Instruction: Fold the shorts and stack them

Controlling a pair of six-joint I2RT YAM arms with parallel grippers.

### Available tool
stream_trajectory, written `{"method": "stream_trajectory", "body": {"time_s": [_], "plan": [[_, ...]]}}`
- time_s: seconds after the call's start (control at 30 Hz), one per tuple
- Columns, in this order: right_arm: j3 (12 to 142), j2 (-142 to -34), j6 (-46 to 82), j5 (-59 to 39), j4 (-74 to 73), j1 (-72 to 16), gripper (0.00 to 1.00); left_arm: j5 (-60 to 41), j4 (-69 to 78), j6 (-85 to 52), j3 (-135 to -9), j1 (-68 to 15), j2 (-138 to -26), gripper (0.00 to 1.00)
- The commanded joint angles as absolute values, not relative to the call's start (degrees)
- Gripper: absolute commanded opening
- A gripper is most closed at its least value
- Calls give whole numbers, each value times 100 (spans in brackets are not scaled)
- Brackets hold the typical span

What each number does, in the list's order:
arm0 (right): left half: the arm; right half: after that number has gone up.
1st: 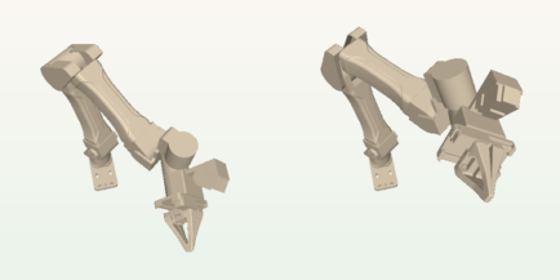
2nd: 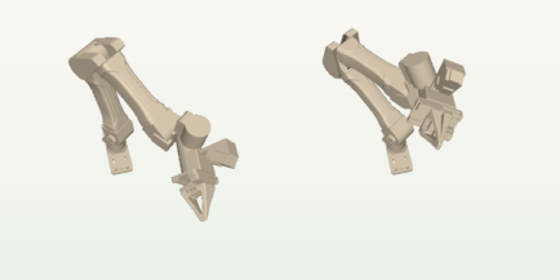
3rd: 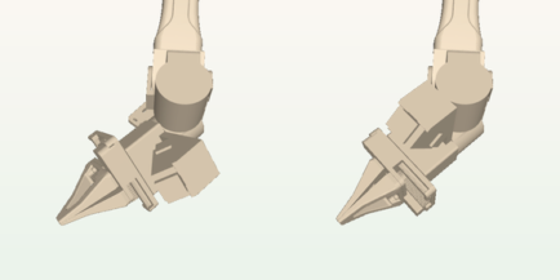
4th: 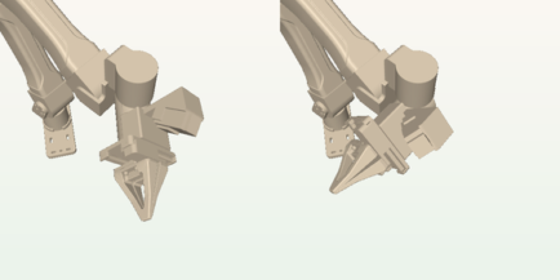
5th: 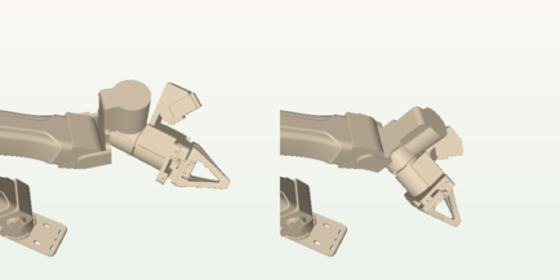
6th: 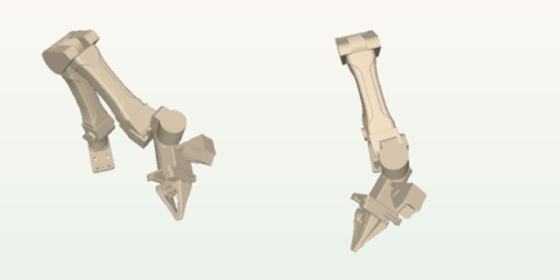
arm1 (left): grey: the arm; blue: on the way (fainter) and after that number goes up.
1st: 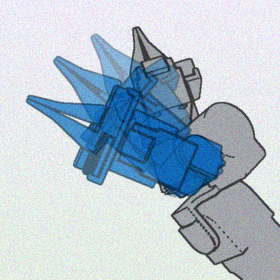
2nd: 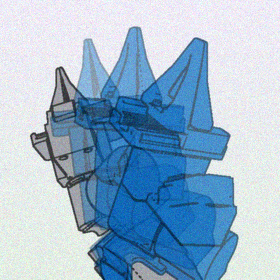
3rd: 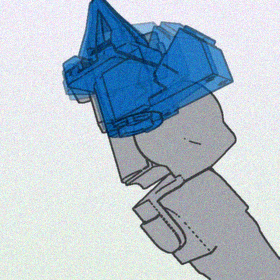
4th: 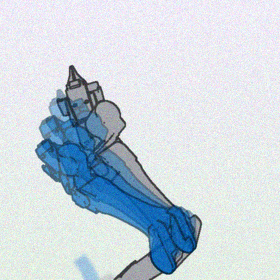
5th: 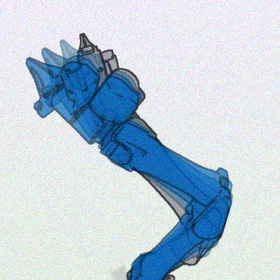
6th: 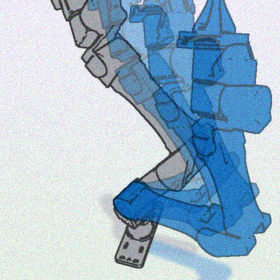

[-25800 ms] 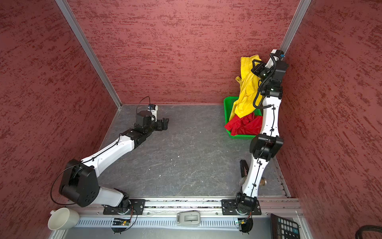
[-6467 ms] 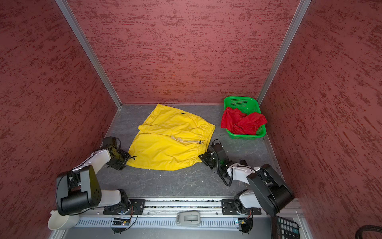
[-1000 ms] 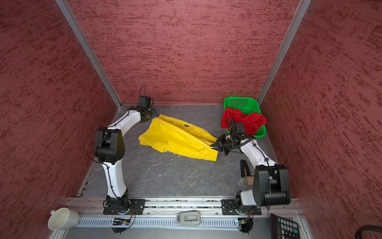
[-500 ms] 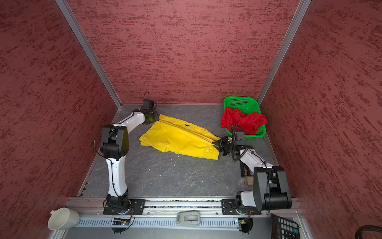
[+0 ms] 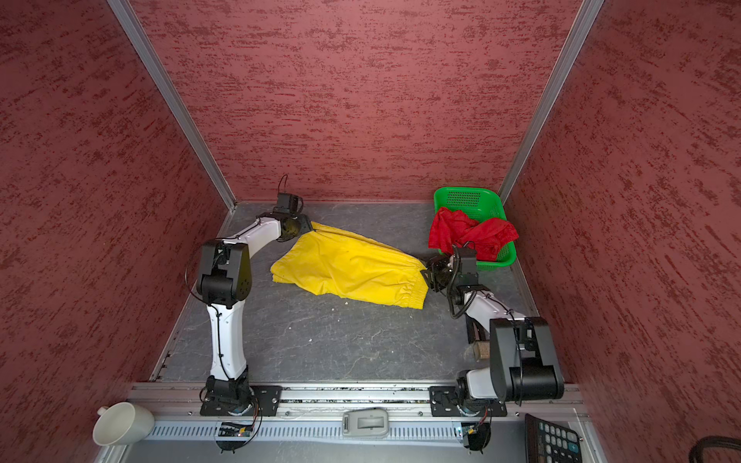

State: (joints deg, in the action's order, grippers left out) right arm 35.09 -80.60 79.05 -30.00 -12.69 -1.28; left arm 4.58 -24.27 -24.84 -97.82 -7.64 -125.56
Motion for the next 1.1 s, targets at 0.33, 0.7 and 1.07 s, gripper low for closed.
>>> {"method": "stream_trajectory", "body": {"time_s": [0.33,0.7,1.07], "plan": [[4313,-6956,6350,-1645,492,-340,55,-107,-1837,-2638,-8346,-615,-10555,71],[4269,-7513,5481,-1197,284,-2192,35,-353,-1666,-3998,-6633,-1028,-10282,22],[4552,-9188,5036,-1286,-40,-2417,30,-127,-1821,-4961,-5956,-946,-10568,3]]}}
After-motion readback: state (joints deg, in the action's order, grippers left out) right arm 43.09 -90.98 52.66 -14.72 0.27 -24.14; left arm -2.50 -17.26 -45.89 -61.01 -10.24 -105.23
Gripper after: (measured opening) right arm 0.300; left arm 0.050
